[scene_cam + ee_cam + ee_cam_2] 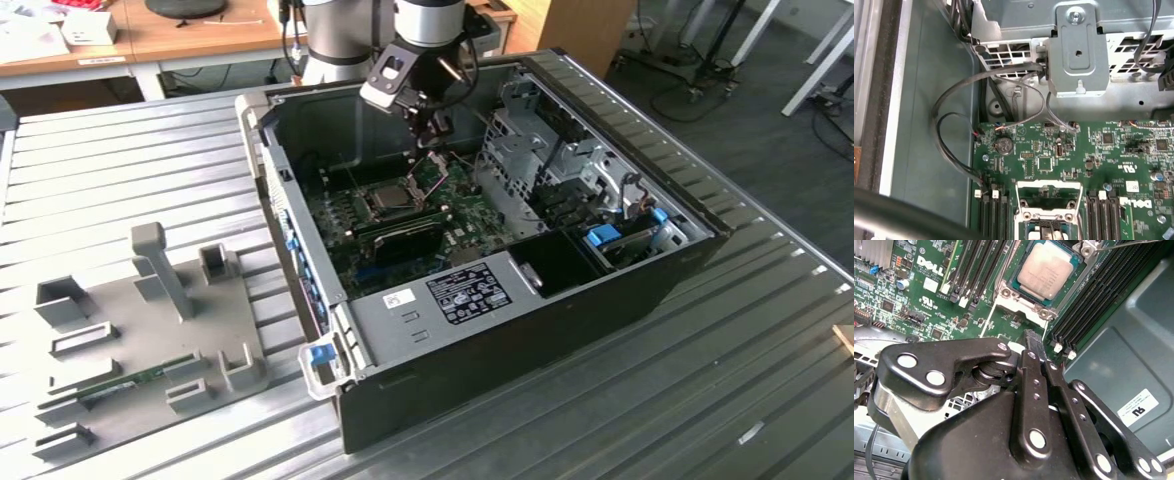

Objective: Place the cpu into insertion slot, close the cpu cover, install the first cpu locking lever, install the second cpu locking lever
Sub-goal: 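Close the cpu cover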

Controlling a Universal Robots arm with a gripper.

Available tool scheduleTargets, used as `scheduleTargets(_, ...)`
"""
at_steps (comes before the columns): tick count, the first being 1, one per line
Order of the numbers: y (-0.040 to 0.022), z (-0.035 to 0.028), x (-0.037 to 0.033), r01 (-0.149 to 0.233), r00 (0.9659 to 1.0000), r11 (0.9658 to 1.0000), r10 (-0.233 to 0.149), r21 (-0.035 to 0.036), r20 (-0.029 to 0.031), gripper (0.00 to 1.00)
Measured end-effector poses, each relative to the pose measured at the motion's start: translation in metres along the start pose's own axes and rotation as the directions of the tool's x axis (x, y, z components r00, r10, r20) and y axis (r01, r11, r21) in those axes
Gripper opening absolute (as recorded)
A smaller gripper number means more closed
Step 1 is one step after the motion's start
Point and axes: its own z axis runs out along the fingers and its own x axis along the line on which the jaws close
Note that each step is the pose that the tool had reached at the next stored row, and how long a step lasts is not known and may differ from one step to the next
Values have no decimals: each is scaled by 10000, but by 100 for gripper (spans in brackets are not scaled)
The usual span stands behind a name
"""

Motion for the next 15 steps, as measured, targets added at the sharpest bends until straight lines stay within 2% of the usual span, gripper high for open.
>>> scheduleTargets(9, 52, 5, 1, 0, 10000, 10000, 0, 0, 0, 10)
scheduleTargets(15, 56, 5, 2, 0, 10000, 10000, 0, 0, 0, 10)
